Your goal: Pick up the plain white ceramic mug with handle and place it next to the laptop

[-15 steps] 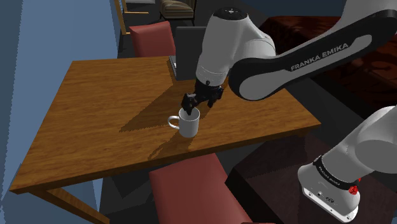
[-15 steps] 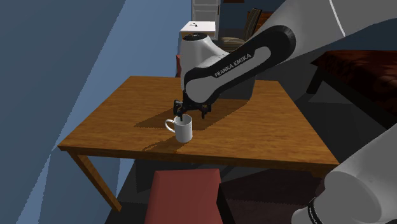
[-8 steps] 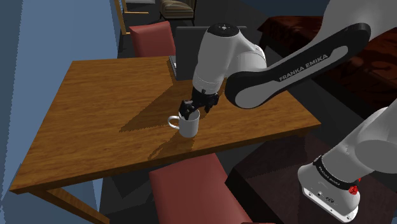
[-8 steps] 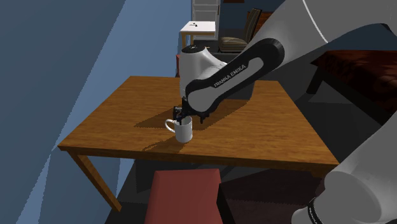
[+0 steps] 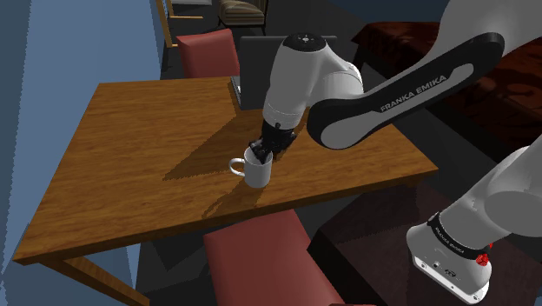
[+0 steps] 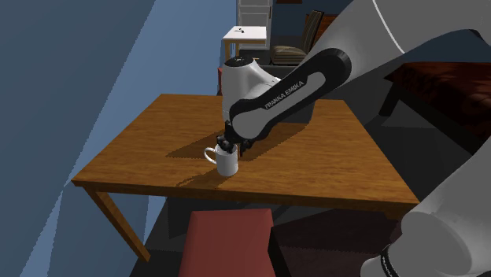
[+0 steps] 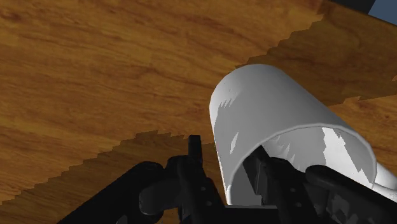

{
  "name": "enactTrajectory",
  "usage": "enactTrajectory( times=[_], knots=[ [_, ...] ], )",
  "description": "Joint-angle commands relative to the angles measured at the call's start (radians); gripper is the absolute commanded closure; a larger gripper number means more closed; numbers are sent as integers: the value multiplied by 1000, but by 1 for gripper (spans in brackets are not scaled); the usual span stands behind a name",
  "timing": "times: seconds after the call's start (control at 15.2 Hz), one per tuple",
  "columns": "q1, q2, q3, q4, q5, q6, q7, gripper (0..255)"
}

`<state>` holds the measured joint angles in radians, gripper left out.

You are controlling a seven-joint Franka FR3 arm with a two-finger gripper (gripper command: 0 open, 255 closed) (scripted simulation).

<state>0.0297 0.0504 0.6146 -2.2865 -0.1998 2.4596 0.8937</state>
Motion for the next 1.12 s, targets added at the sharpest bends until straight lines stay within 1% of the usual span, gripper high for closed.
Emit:
enactTrajectory(
  times=[0.0,0.46,1.06],
  knots=[
    [0,0,0,0,0,0,0,255],
    [0,0,0,0,0,0,0,255],
    [-2,-86,2,47,93,-111,-74,255]
  ],
)
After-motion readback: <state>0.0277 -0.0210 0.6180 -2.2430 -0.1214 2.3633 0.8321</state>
